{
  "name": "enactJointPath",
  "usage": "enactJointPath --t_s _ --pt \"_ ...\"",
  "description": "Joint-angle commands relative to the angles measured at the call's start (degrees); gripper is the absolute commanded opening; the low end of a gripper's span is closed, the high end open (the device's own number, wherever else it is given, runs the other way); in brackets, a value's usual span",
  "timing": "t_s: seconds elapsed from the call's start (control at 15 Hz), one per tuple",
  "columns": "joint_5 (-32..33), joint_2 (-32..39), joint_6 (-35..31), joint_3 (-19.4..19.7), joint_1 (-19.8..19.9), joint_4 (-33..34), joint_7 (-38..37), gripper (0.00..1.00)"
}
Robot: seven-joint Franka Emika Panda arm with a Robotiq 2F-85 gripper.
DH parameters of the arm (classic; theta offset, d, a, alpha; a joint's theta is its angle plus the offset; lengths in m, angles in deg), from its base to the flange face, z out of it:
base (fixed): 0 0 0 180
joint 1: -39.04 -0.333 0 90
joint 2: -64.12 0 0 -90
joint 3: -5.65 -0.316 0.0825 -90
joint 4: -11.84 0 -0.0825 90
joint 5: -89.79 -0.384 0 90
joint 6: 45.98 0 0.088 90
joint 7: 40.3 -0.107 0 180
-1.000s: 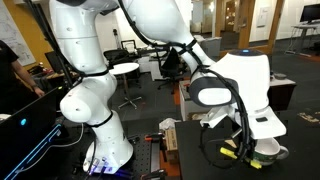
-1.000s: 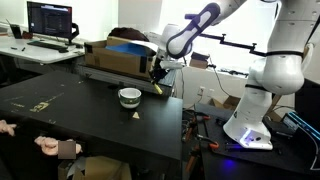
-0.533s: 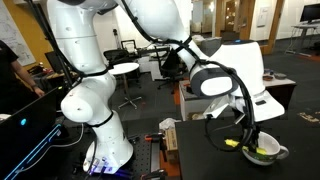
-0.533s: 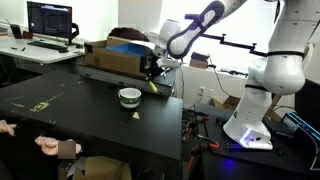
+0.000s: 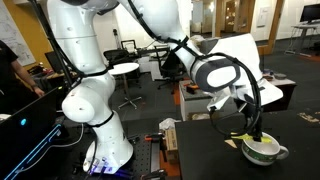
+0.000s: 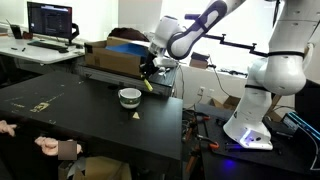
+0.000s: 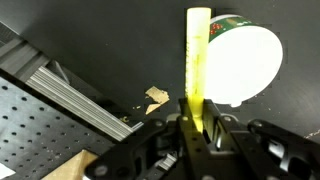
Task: Move the white mug backwards, put the yellow marker inside the mug
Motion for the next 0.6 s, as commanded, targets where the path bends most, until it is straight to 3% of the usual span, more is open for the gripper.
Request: enactJointPath --t_s 0.0,0.53 --pt "5.25 -0.25 0.03 -0.47 -0.97 1.18 -5.49 0.05" --pt "21.27 1.62 0.66 0.1 -5.2 3.74 -20.64 0.05"
